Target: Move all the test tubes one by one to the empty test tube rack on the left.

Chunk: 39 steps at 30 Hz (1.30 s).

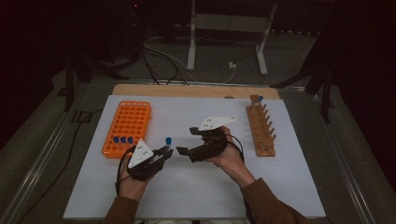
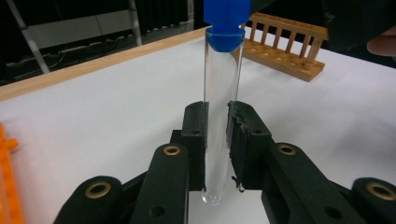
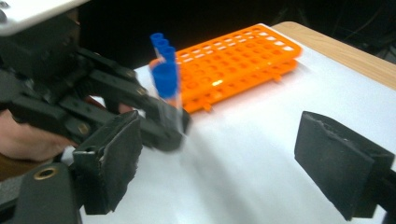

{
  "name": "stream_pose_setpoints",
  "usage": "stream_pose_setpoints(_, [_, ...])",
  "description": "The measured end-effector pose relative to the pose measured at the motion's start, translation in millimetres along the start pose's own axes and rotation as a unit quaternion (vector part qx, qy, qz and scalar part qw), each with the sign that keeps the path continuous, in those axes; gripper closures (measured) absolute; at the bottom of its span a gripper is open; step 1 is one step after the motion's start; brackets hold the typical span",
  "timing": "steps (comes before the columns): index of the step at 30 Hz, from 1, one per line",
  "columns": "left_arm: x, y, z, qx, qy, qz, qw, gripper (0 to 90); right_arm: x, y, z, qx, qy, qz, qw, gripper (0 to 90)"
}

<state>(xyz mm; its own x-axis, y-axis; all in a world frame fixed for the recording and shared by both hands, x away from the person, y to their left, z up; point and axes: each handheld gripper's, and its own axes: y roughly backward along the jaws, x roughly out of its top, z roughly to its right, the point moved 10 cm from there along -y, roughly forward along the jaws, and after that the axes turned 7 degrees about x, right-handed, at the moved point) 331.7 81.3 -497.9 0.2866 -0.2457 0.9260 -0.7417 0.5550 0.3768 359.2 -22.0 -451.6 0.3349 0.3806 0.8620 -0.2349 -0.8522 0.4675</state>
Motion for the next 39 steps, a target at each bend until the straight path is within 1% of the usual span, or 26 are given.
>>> stream_pose_setpoints(2, [-0.5,3.4,-3.5,0.002,0.0,0.0,1.0,77.9,-4.2,6.7,6.6,-0.008,-0.006,0.004,0.9999,10.6])
stream_pose_setpoints(4, [-1.0,7.6,-7.7,0.004,0.0,0.001,1.0,77.9,-9.0,13.7,14.7,-0.024,-0.009,0.005,0.9997,8.4])
stream_pose_setpoints(6, [-1.3,12.3,-12.6,0.007,0.002,0.002,1.0,77.9,-13.8,20.9,22.0,-0.033,-0.014,0.009,0.9993,6.6])
stream_pose_setpoints(8, [-1.5,17.6,-18.4,0.011,0.006,0.004,0.9999,77.9,-17.9,28.2,29.0,-0.045,-0.021,0.012,0.9987,4.5])
stream_pose_setpoints(10, [-1.5,23.5,-24.9,0.016,0.01,0.007,0.9998,77.9,-21.2,35.9,35.4,-0.059,-0.023,0.017,0.9979,3.7])
stream_pose_setpoints(13, [-2.7,32.7,-35.8,0.028,0.012,0.01,0.9995,77.9,-26.0,46.4,44.5,-0.082,-0.025,0.022,0.9961,3.1])
stream_pose_setpoints(15, [-3.9,39.2,-44.1,0.04,0.015,0.011,0.999,77.9,-29.8,52.8,50.5,-0.098,-0.024,0.024,0.9946,3.0])
stream_pose_setpoints(20, [-6.6,55.1,-63.5,0.059,0.027,0.021,0.9977,77.9,-40.0,65.7,62.8,-0.122,-0.032,0.029,0.9916,3.0])
stream_pose_setpoints(23, [-7.3,64.6,-73.4,0.07,0.029,0.025,0.9968,77.8,-44.5,72.7,68.2,-0.135,-0.034,0.031,0.9898,2.9])
stream_pose_setpoints(26, [-7.7,74.2,-83.7,0.081,0.033,0.031,0.9957,77.8,-48.9,79.2,73.8,-0.149,-0.036,0.031,0.9877,2.9])
stream_pose_setpoints(30, [-7.9,85.4,-97.7,0.096,0.05,0.042,0.9933,77.8,-54.3,86.2,80.7,-0.159,-0.046,0.035,0.9855,2.9])
stream_pose_setpoints(34, [-7.4,95.2,-109.5,0.11,0.059,0.051,0.9909,77.8,-54.6,92.1,82.5,-0.164,-0.049,0.041,0.9845,2.9])
stream_pose_setpoints(37, [-8.2,101.7,-118.0,0.123,0.06,0.055,0.9891,77.8,-53.9,94.2,83.0,-0.164,-0.05,0.045,0.9841,2.9])
stream_pose_setpoints(39, [-10.4,104.6,-124.3,0.136,0.065,0.056,0.987,77.8,-53.9,94.4,83.2,-0.165,-0.05,0.046,0.984,2.9])
